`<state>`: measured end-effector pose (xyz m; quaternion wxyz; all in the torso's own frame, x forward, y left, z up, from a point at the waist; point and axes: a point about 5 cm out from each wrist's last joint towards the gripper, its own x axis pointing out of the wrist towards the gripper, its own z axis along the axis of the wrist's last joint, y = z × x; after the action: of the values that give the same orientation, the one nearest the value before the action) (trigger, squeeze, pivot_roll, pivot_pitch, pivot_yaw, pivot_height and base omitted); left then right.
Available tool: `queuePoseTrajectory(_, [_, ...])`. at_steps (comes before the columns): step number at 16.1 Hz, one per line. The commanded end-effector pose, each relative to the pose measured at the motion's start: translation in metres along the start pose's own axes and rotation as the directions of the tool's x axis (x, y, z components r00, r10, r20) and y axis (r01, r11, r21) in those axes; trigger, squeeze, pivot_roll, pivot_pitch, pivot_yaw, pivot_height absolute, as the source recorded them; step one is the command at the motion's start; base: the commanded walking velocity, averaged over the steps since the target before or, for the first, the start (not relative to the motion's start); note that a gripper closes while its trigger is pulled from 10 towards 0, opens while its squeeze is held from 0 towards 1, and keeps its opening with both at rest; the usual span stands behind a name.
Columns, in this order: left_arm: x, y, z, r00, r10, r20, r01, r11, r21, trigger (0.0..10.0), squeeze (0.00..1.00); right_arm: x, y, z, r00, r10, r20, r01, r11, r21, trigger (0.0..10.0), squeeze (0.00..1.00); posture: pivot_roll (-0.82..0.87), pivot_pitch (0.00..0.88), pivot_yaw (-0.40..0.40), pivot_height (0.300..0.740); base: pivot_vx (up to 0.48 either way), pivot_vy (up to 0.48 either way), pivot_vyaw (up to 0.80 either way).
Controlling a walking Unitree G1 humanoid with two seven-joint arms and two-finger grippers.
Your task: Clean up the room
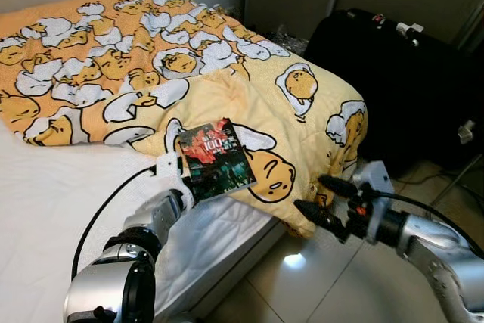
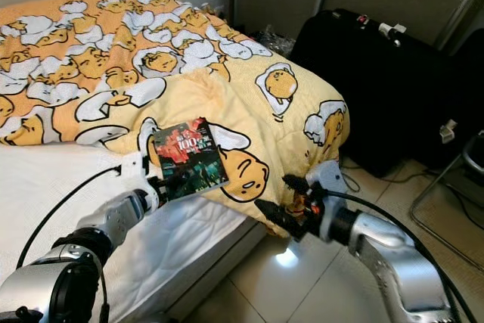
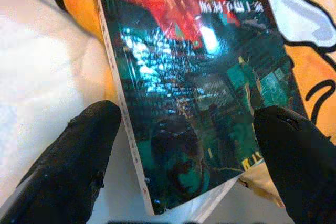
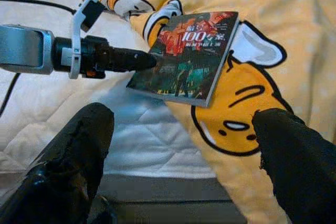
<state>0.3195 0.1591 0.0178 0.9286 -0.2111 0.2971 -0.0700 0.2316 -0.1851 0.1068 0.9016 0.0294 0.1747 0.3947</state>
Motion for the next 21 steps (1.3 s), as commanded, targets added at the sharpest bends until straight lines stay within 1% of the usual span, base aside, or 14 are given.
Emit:
queuePoseTrajectory(1, [-0.001,0.006,0.002,0.999,0.049,0.020,-0.048,0.998,-0.048,10.0,0.29,-0.005,0.005,0.004,1.000,0.028,-0.006,-0.028,1.000,-0.005,10.0,0.00,-0.26,0.075,0.000,0.740,0.000,0.000,0.00])
queuePoseTrajectory(2, [-0.002,0.008,0.002,0.997,0.069,0.025,-0.067,0.995,-0.070,10.0,0.08,-0.007,0.006,0.004,0.999,0.034,-0.014,-0.034,0.999,-0.003,10.0,0.00,-0.26,0.079,-0.001,0.740,0.000,0.000,0.00])
queuePoseTrajectory(3, [-0.003,0.012,0.000,0.996,0.089,0.030,-0.086,0.992,-0.090,10.0,0.00,-0.011,0.010,0.004,0.999,0.045,-0.030,-0.045,0.999,0.005,10.0,0.00,-0.28,0.097,-0.008,0.740,0.000,0.000,0.00])
queuePoseTrajectory(4, [-0.003,0.011,-0.004,0.997,0.070,0.018,-0.068,0.992,-0.110,10.0,0.00,-0.013,0.012,0.003,0.998,0.052,-0.039,-0.051,0.999,0.014,10.0,0.00,-0.28,0.106,-0.014,0.740,0.000,0.000,0.00])
queuePoseTrajectory(5, [-0.001,0.003,-0.012,1.000,0.013,-0.019,-0.014,0.996,-0.087,10.0,0.00,-0.015,0.015,0.001,0.996,0.069,-0.061,-0.068,0.997,0.023,10.0,0.00,-0.29,0.118,-0.023,0.740,0.000,0.000,0.00])
queuePoseTrajectory(6, [0.000,-0.001,-0.018,0.999,-0.011,-0.045,0.008,0.998,-0.064,10.0,0.00,-0.016,0.018,0.001,0.995,0.074,-0.068,-0.072,0.997,0.021,10.0,0.00,-0.29,0.128,-0.028,0.740,0.000,0.000,0.00])
queuePoseTrajectory(8, [0.001,-0.006,-0.020,0.998,-0.046,-0.030,0.043,0.995,-0.094,10.0,0.00,-0.015,0.022,0.003,0.994,0.082,-0.066,-0.081,0.997,0.021,10.0,0.00,-0.30,0.139,-0.033,0.740,0.000,0.000,0.00])
queuePoseTrajectory(9, [0.002,-0.010,-0.016,0.997,-0.075,0.014,0.077,0.985,-0.156,10.0,0.00,-0.014,0.025,0.005,0.994,0.088,-0.059,-0.087,0.996,0.015,10.0,0.00,-0.30,0.144,-0.033,0.740,0.000,0.000,0.00])
queuePoseTrajectory(10, [0.002,-0.012,-0.011,0.994,-0.092,0.058,0.102,0.972,-0.210,8.3,0.00,-0.014,0.027,0.006,0.994,0.093,-0.055,-0.092,0.996,0.016,10.0,0.00,-0.30,0.147,-0.031,0.740,0.000,0.000,0.00])
queuePoseTrajectory(11, [0.002,-0.012,-0.010,0.993,-0.097,0.069,0.110,0.968,-0.224,8.3,0.00,-0.015,0.027,0.007,0.994,0.094,-0.055,-0.093,0.995,0.018,10.0,0.00,-0.30,0.147,-0.030,0.740,0.000,0.000,0.00])
queuePoseTrajectory(13, [0.002,-0.011,-0.002,0.986,-0.109,0.128,0.140,0.953,-0.268,2.5,0.00,-0.015,0.028,0.007,0.994,0.096,-0.054,-0.095,0.995,0.020,10.0,0.00,-0.30,0.147,-0.026,0.740,0.000,0.000,0.00])
queuePoseTrajectory(14, [0.001,-0.011,-0.001,0.984,-0.110,0.139,0.146,0.949,-0.280,0.0,0.00,-0.016,0.028,0.006,0.994,0.095,-0.054,-0.094,0.995,0.021,10.0,0.00,-0.30,0.146,-0.025,0.740,0.000,0.000,0.00])
queuePoseTrajectory(17, [0.001,-0.020,-0.007,0.967,-0.233,0.105,0.252,0.937,-0.240,0.0,0.00,-0.016,0.027,0.005,0.993,0.105,-0.063,-0.103,0.994,0.024,10.0,0.00,-0.29,0.141,-0.023,0.740,0.000,0.000,0.00])
queuePoseTrajectory(21, [0.001,-0.024,0.000,0.943,-0.293,0.161,0.328,0.902,-0.281,0.0,0.00,-0.016,0.024,0.005,0.993,0.098,-0.067,-0.098,0.995,0.015,10.0,0.00,-0.29,0.134,-0.031,0.740,0.000,0.000,0.00])
